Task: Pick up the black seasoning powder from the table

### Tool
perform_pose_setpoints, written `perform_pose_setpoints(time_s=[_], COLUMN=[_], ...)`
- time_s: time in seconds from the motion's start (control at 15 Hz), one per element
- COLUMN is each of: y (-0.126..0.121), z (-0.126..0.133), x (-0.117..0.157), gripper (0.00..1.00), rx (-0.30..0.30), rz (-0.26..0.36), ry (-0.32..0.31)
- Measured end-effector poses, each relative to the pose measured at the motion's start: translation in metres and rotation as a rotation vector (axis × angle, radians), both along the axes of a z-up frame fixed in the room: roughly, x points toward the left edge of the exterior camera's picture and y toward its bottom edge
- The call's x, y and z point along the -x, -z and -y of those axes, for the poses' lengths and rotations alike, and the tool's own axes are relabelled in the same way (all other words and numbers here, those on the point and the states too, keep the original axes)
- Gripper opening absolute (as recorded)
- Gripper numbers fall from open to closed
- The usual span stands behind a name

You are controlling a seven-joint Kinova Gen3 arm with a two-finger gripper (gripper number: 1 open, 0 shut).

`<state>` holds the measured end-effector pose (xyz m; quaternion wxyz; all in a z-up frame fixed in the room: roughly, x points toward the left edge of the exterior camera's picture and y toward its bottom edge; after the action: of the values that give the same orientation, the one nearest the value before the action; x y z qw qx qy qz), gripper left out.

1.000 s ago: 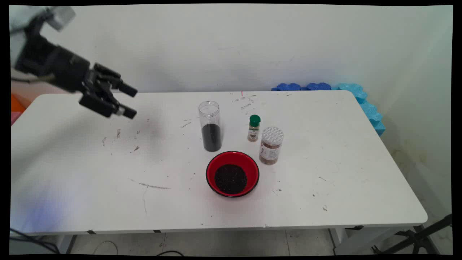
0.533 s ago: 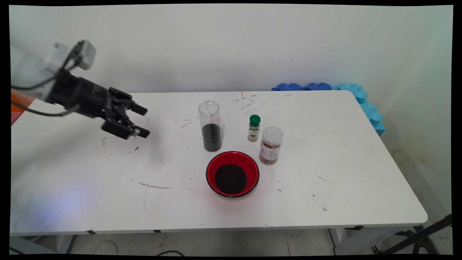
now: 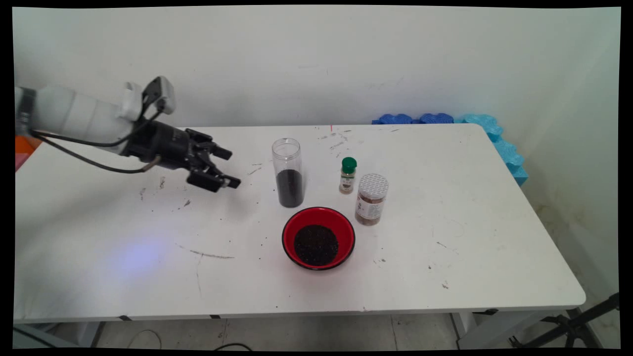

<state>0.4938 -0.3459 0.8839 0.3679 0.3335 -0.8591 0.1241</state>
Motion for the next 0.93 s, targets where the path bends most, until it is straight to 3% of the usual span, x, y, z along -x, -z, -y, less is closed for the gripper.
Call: perform_pose_setpoints(time_s=[0.93], y=[0.042], z=[0.053], x=[0.058], gripper=[1.00], rx=[0.037], rz=[-0.038], ry=[-0.011])
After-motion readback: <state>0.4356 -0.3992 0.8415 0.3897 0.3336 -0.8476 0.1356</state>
